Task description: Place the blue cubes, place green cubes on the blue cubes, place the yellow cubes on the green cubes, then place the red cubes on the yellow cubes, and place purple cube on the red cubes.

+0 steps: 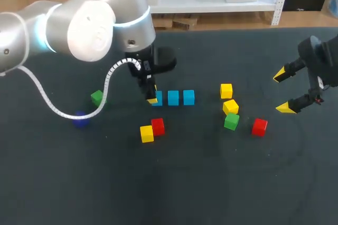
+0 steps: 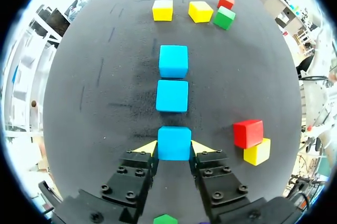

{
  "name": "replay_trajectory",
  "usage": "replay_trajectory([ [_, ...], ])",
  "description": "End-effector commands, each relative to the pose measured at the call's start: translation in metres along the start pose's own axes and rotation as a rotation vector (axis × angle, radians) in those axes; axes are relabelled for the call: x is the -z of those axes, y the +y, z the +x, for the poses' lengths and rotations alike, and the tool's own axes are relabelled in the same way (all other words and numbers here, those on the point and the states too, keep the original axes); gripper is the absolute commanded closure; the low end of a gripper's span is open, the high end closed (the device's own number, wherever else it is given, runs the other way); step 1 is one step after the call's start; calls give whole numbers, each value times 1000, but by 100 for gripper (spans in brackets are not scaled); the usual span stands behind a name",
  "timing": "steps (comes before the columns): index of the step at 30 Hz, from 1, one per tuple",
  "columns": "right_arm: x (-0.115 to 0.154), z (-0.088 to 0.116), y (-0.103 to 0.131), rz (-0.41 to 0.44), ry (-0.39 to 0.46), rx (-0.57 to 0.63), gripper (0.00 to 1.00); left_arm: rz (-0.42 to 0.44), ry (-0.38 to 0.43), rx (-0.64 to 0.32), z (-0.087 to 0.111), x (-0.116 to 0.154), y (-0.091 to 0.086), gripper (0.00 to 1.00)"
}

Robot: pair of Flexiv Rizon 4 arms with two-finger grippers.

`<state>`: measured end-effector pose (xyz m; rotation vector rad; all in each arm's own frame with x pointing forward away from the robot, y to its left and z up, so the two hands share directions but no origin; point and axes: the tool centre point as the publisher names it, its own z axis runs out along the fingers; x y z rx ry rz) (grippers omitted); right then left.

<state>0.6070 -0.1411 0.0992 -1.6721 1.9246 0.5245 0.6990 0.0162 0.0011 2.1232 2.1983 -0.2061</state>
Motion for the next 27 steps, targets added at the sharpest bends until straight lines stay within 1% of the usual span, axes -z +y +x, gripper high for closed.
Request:
replay_trajectory([
  [1,-1,0,-1,-1,-3,1,0,4,5,0,-2,-2,3,100],
  [21,-1,0,-1,-1,-3,1,0,10,13,3,-2,-4,6,100],
  [22,-1,0,-1,-1,-3,1,0,10,14,3,-2,-4,6,97],
  [23,-1,0,-1,-1,-3,1,0,11,14,3,-2,-4,6,87],
  [27,-1,0,-1,-1,-3,1,0,11,16,2,-1,-4,6,72],
])
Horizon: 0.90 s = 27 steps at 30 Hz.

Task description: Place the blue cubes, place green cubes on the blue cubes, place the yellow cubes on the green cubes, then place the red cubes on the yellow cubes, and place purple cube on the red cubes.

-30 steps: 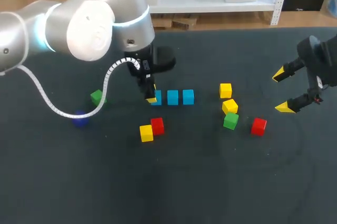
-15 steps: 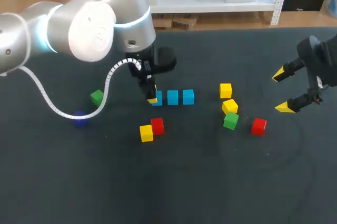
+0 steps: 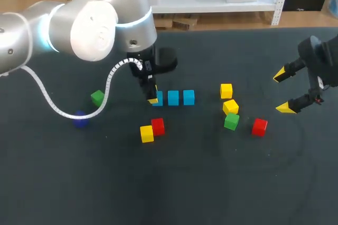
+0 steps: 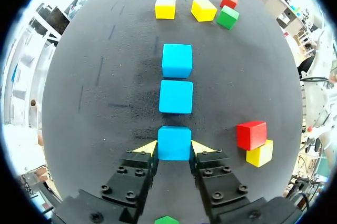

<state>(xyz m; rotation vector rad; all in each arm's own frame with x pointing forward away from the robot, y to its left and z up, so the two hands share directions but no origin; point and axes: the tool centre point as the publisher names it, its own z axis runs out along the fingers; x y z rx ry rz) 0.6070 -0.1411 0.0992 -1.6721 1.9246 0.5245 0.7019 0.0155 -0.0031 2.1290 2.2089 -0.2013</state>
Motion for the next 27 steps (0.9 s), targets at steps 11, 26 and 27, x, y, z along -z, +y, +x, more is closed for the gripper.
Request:
replay_trajectory([
  [11,-1,0,-1,-1,-3,1,0,13,9,3,0,-2,2,60],
  [26,-1,0,-1,-1,-3,1,0,12,9,2,-2,-1,0,55],
  [27,-1,0,-1,-1,-3,1,0,12,10,2,-2,-1,-1,54],
])
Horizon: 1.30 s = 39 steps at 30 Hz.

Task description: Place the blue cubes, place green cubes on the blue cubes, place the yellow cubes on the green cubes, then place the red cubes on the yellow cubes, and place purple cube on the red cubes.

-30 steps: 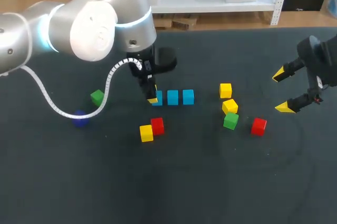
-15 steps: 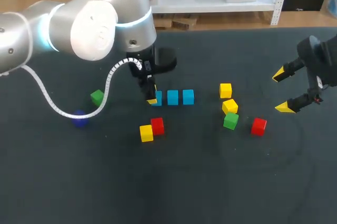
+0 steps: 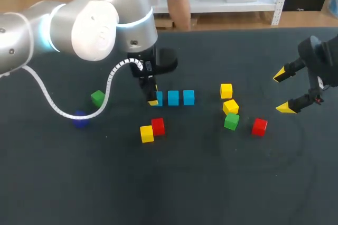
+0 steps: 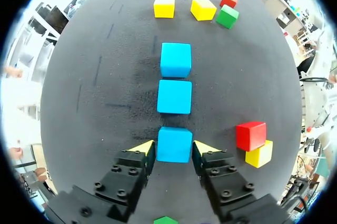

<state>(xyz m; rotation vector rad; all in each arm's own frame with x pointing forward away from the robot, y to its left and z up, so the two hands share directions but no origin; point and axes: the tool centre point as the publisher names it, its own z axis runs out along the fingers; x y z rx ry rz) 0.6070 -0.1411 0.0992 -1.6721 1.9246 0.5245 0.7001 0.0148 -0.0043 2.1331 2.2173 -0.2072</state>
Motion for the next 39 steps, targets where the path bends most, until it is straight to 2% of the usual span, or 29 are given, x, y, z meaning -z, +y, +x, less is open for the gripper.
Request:
replay_trajectory([
  [1,-1,0,-1,-1,-3,1,0,3,6,-2,-2,1,1,51],
  [2,-1,0,-1,-1,-3,1,0,4,7,-2,-2,1,1,36],
  [4,-1,0,-1,-1,-3,1,0,6,11,-3,-2,1,1,0],
  [8,-1,0,-1,-1,-3,1,0,9,13,0,0,4,0,0],
  [15,-1,0,-1,-1,-3,1,0,-3,8,10,9,27,-7,0],
  [26,-1,0,-1,-1,-3,1,0,-28,15,68,45,50,-19,0],
  [39,-1,0,-1,-1,-3,1,0,-69,83,418,108,72,-13,0],
])
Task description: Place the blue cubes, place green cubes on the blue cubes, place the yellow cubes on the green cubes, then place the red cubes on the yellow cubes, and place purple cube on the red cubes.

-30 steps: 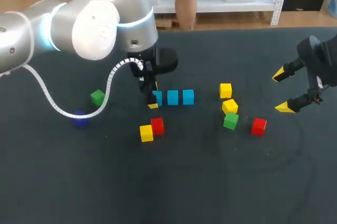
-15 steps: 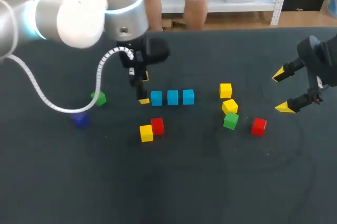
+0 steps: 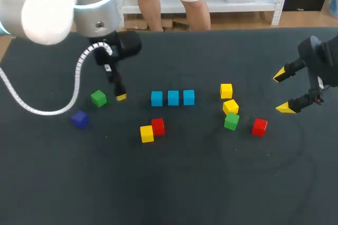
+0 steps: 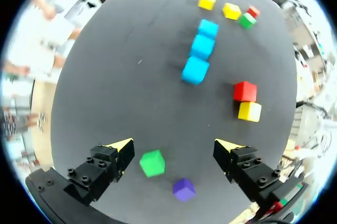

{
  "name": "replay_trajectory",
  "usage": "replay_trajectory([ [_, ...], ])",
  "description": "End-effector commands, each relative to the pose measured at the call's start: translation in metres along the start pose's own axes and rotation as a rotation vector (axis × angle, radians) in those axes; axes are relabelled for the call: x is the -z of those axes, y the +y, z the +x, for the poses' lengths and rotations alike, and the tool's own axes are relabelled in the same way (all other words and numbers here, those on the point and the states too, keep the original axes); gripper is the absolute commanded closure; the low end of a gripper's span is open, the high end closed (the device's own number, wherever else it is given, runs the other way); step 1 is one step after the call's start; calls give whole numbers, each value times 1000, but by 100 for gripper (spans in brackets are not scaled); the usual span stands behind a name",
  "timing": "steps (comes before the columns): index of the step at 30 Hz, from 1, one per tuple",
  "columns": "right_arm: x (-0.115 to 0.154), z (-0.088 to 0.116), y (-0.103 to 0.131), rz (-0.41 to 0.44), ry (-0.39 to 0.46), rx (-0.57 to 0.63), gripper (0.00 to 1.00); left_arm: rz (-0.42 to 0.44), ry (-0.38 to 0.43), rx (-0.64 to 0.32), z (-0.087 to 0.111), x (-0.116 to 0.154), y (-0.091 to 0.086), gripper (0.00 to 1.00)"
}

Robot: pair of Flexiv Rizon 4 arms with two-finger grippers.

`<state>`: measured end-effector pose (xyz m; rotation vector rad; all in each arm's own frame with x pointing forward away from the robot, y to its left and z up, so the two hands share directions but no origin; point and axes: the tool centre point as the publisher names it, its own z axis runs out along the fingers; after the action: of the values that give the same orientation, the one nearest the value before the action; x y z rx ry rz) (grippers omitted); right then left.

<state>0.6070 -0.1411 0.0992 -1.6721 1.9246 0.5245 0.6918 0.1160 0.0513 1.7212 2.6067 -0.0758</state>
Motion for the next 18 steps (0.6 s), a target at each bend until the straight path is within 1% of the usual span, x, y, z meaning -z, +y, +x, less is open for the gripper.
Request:
replay_trajectory([
  [1,-1,0,-1,-1,-3,1,0,-6,2,70,19,1,3,0],
  [3,-1,0,-1,-1,-3,1,0,-8,21,111,26,-3,6,0],
  [4,-1,0,-1,-1,-3,1,0,-8,18,134,29,-5,6,0],
  [5,-1,0,-1,-1,-3,1,0,-3,20,175,33,-7,8,0],
  [8,-1,0,-1,-1,-3,1,0,1,40,233,39,-13,12,0],
  [9,-1,0,-1,-1,-3,1,0,7,31,243,40,-15,13,0],
  [11,-1,0,-1,-1,-3,1,0,5,44,249,40,-20,14,0],
  [12,-1,0,-1,-1,-3,1,0,5,30,254,40,-23,15,0],
  [14,-1,0,-1,-1,-3,1,0,0,36,257,41,-28,18,0],
  [18,-1,0,-1,-1,-3,1,0,-9,22,284,46,-34,25,0],
])
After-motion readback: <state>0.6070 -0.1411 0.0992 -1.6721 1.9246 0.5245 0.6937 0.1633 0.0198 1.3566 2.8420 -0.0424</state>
